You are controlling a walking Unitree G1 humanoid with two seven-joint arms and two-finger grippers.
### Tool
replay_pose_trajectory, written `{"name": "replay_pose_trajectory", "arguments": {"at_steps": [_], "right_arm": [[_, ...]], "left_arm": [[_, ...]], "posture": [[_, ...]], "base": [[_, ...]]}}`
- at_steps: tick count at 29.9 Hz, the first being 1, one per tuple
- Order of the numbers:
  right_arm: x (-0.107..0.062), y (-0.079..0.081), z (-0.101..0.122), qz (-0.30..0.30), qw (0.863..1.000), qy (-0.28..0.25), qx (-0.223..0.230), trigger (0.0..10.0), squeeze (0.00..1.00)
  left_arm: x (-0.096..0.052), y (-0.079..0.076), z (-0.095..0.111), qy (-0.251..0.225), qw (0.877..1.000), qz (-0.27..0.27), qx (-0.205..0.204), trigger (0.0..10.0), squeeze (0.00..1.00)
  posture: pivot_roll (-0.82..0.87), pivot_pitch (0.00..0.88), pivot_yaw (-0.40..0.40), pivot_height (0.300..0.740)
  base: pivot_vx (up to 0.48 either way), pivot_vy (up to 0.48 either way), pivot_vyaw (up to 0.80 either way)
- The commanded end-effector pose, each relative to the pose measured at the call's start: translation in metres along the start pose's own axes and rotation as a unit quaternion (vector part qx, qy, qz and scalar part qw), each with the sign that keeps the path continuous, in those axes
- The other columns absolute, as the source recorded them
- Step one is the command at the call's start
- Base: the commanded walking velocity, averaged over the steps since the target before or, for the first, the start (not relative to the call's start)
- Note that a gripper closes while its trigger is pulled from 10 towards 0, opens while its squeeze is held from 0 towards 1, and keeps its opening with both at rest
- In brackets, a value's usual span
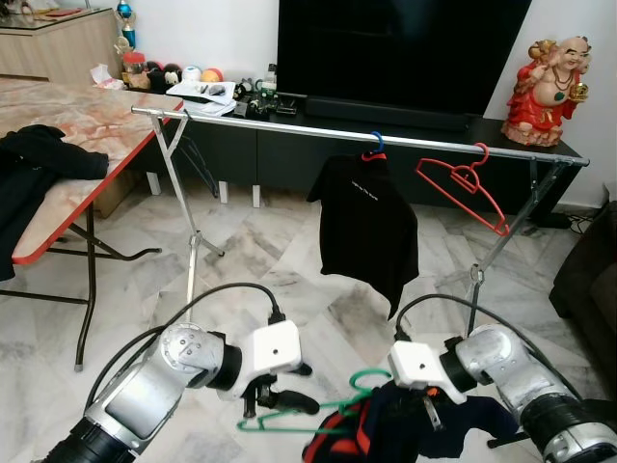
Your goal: Hang hanger
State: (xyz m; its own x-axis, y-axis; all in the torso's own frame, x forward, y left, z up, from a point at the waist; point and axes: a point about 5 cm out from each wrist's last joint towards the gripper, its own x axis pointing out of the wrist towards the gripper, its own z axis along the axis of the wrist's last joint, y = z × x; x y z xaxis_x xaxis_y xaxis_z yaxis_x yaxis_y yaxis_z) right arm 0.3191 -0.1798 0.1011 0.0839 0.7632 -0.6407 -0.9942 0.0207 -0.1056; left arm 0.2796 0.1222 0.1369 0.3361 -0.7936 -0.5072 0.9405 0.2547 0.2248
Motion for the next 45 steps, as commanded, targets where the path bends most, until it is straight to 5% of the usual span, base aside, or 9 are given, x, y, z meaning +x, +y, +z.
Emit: {"name": "replay_pose_trajectory", "arguments": {"at_steps": [1, 10, 11, 12, 21, 26, 33, 39, 45], "right_arm": [[-0.025, -0.019, 0.015, -0.075, 0.996, -0.04, -0.005, 0.0, 0.0], [-0.045, -0.016, 0.02, -0.099, 0.993, -0.065, -0.022, 0.0, 0.0], [-0.047, -0.016, 0.024, -0.103, 0.992, -0.071, -0.026, 0.0, 0.0], [-0.052, -0.017, 0.031, -0.108, 0.99, -0.082, -0.035, 0.0, 0.0], [-0.07, -0.021, 0.061, -0.126, 0.983, -0.103, -0.079, 0.0, 0.0], [-0.075, -0.022, 0.065, -0.141, 0.982, -0.097, -0.082, 0.0, 0.0], [-0.059, -0.008, 0.032, -0.109, 0.991, 0.008, -0.08, 0.0, 0.0], [-0.056, -0.011, 0.033, -0.129, 0.989, -0.012, -0.066, 0.0, 0.0], [-0.074, -0.021, 0.047, -0.17, 0.982, -0.052, -0.069, 0.0, 0.0]], "left_arm": [[-0.009, 0.013, -0.005, -0.002, 0.998, 0.062, -0.014, 10.0, 1.0], [-0.022, 0.024, -0.038, -0.005, 0.982, 0.167, -0.089, 10.0, 1.0], [-0.02, 0.022, -0.042, -0.007, 0.981, 0.167, -0.101, 10.0, 0.76], [-0.013, 0.017, -0.046, -0.017, 0.979, 0.166, -0.117, 10.0, 0.0], [0.015, 0.004, -0.053, -0.047, 0.972, 0.163, -0.164, 10.0, 0.0], [0.015, 0.01, -0.054, -0.057, 0.964, 0.201, -0.165, 10.0, 0.0], [-0.016, 0.035, -0.034, -0.102, 0.951, 0.26, -0.131, 10.0, 0.0], [-0.021, 0.03, -0.036, -0.078, 0.965, 0.22, -0.115, 10.0, 0.0], [-0.023, 0.017, -0.054, -0.049, 0.97, 0.187, -0.145, 10.0, 0.0]], "posture": [[0.12, 0.0, -0.096, 0.74], [0.1, 0.0, -0.092, 0.74], [0.1, 0.0, -0.091, 0.74], [0.1, 0.0, -0.091, 0.74], [0.08, 0.0, -0.097, 0.74], [0.07, 0.0, -0.099, 0.74], [0.09, 0.0, -0.104, 0.74], [0.1, 0.0, -0.1, 0.74], [0.09, 0.0, -0.1, 0.74]], "base": [[0.0, 0.0, 0.0], [0.0, 0.0, 0.0], [0.0, 0.0, 0.0], [0.0, 0.0, 0.0], [0.0, 0.0, 0.0], [0.0, 0.0, 0.0], [0.0, 0.0, 0.0], [0.0, 0.0, 0.0], [0.0, 0.0, 0.0]]}}
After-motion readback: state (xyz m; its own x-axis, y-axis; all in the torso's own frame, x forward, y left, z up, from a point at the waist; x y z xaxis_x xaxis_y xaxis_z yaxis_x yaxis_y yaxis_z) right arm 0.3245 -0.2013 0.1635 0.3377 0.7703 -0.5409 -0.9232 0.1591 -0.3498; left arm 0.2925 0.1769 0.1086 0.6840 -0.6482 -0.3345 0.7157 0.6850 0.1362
